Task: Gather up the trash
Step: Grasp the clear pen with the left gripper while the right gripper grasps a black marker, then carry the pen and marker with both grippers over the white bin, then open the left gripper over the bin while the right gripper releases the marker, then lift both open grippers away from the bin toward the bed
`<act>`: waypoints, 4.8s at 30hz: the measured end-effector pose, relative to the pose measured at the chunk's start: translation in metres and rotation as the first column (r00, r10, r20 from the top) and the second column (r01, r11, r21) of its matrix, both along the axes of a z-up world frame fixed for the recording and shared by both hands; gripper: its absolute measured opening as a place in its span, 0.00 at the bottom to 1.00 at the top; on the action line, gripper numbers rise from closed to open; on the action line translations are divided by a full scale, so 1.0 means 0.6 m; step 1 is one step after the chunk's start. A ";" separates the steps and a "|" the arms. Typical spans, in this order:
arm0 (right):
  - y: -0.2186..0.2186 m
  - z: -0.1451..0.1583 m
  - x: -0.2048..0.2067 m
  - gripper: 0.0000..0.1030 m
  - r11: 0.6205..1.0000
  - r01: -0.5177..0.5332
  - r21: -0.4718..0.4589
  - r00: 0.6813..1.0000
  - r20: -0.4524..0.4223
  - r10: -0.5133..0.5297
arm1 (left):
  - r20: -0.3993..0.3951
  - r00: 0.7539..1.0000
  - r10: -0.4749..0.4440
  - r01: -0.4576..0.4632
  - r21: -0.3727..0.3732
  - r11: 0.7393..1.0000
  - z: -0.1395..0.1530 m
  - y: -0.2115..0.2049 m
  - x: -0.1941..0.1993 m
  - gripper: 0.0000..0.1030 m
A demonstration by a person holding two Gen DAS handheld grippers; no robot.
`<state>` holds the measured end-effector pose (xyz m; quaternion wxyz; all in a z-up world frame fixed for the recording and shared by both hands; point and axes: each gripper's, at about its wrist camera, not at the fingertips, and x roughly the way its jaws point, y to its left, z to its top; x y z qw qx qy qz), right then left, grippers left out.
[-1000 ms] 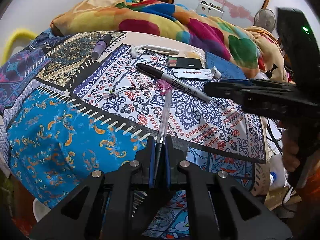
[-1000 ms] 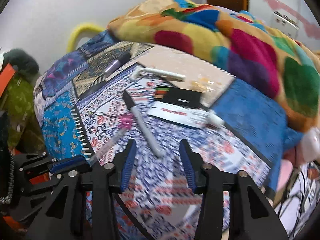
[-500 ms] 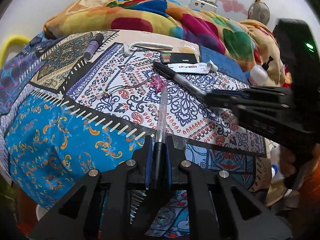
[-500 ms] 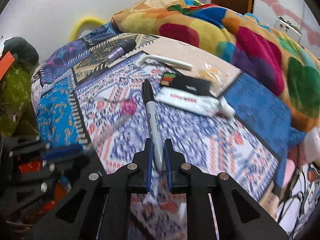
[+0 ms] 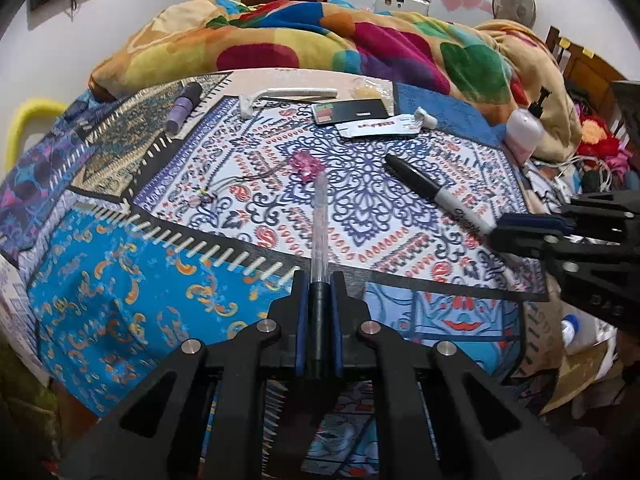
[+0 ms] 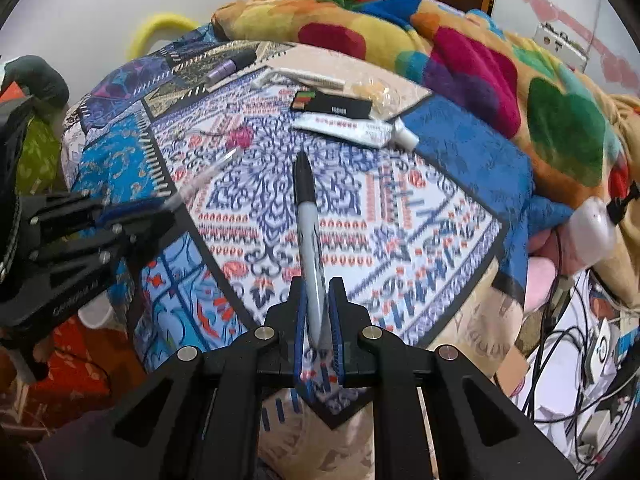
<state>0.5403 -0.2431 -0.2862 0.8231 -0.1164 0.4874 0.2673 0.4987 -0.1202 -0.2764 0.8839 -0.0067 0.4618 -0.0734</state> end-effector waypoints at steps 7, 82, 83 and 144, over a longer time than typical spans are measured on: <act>0.030 -0.015 0.022 0.11 1.000 0.010 -0.011 1.000 0.005 -0.010 | 0.016 0.999 -0.031 0.031 0.022 0.999 -0.001 -0.022 -0.006 0.09; 0.532 0.117 -0.335 0.10 0.898 -0.416 0.145 0.908 0.009 0.419 | -0.008 0.830 0.558 -0.556 -0.102 0.825 0.048 0.525 -0.464 0.09; 0.539 0.104 -0.336 0.10 0.898 -0.419 0.133 0.906 -0.008 0.423 | -0.034 0.823 0.566 -0.567 -0.103 0.817 0.028 0.532 -0.465 0.09; 0.347 0.232 -0.355 0.40 0.921 -0.331 0.207 0.941 0.149 0.304 | 0.123 0.837 0.534 -0.540 0.024 0.841 0.216 0.377 -0.471 0.45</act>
